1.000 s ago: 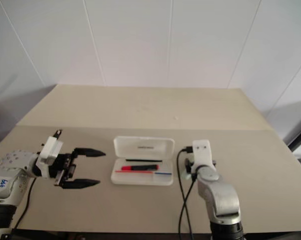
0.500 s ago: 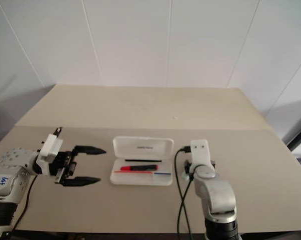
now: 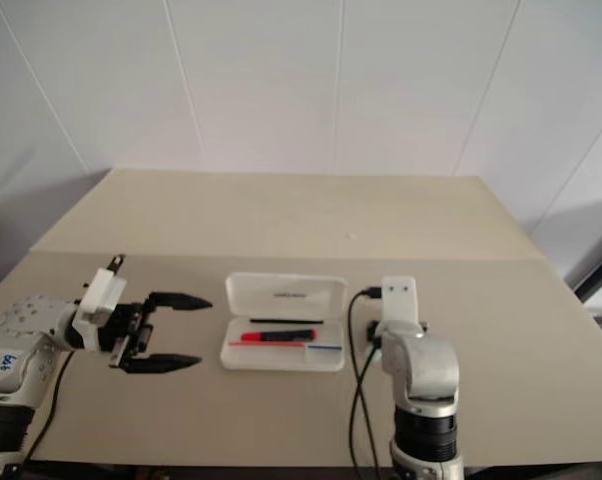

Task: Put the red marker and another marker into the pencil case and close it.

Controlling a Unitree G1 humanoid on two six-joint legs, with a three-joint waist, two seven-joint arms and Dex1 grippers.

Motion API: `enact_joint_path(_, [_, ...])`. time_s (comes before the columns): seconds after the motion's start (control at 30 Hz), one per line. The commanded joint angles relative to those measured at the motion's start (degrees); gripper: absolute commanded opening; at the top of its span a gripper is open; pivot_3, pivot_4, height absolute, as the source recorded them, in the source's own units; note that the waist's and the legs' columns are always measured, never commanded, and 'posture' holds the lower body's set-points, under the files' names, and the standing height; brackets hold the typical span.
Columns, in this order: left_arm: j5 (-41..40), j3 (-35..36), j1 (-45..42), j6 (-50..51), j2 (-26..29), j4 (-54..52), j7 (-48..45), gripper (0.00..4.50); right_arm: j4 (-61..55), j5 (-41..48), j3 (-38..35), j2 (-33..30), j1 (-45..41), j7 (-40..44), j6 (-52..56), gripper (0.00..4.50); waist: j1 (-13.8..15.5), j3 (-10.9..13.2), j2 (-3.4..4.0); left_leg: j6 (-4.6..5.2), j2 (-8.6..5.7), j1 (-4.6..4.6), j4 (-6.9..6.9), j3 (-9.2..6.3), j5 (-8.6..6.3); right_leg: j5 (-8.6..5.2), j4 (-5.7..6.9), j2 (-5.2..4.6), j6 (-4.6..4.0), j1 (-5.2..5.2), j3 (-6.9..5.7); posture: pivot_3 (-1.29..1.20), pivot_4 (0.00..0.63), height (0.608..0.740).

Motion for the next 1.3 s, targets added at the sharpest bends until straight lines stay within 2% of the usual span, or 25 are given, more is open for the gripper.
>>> enact_joint_path(0.03, [-1.2,1.3,0.2,-0.1,1.0,-1.7,0.0,4.50,1.8,-2.2,-1.7,-0.2,0.8,-1.3,1.5,3.67,0.1,0.0,0.00,0.00,0.00,0.00,0.00,0.00,0.00,0.00,0.00,-0.01,0.00,0.01,-0.01,0.00,0.150,0.740])
enact_joint_path(0.17, [-1.1,1.4,0.3,-0.3,0.9,-1.6,0.0,4.50,1.8,-2.2,-1.9,-0.8,0.9,-0.9,1.3,2.37,0.2,0.0,-0.01,0.00,-0.02,-0.02,0.00,-0.02,0.00,-0.01,-0.05,-0.06,-0.01,0.03,-0.06,0.00,0.150,0.740])
enact_joint_path(0.23, [-1.1,1.3,0.2,-0.4,0.7,-1.6,0.1,4.50,1.9,-1.8,-1.7,-1.6,0.7,-0.3,0.4,1.87,0.2,0.0,-0.01,0.00,-0.03,-0.03,0.00,-0.02,0.00,-0.01,-0.08,-0.07,-0.01,0.04,-0.08,0.00,0.150,0.740])
enact_joint_path(0.43, [-0.8,1.0,-0.4,-0.8,0.5,-0.8,0.0,4.50,1.2,-0.5,-1.4,-3.8,0.1,2.3,-0.4,1.87,0.1,0.0,-0.01,-0.01,-0.04,-0.03,0.00,-0.03,0.00,-0.01,-0.07,-0.08,-0.01,0.04,-0.09,0.00,0.150,0.740])
enact_joint_path(0.73, [-0.4,0.3,-1.6,-1.3,0.2,0.9,-0.6,4.50,-3.5,6.3,0.8,-12.1,-0.6,13.6,-2.1,1.87,-0.4,0.1,0.10,0.00,-0.02,-0.15,-0.10,-0.02,0.00,-0.02,-0.07,-0.04,0.00,-0.12,-0.09,0.00,0.150,0.740])
enact_joint_path(1.03, [-0.2,-0.5,-2.9,-1.7,-0.3,2.5,-1.4,4.50,-8.0,13.6,-6.2,-13.3,-3.7,21.9,-5.0,1.87,-1.4,0.1,0.11,0.00,-0.01,-0.21,-0.09,-0.03,0.00,-0.03,-0.02,-0.04,0.04,-0.15,-0.08,0.00,0.150,0.740])
enact_joint_path(1.3, [-0.7,-0.6,-2.7,-1.8,-0.8,3.0,-1.8,4.50,-12.5,24.2,-6.6,-26.3,-4.7,35.8,-11.2,1.87,-1.4,0.1,0.14,0.00,0.00,-0.26,-0.10,-0.06,0.00,-0.05,-0.07,-0.04,0.07,-0.16,-0.12,0.00,0.150,0.740])
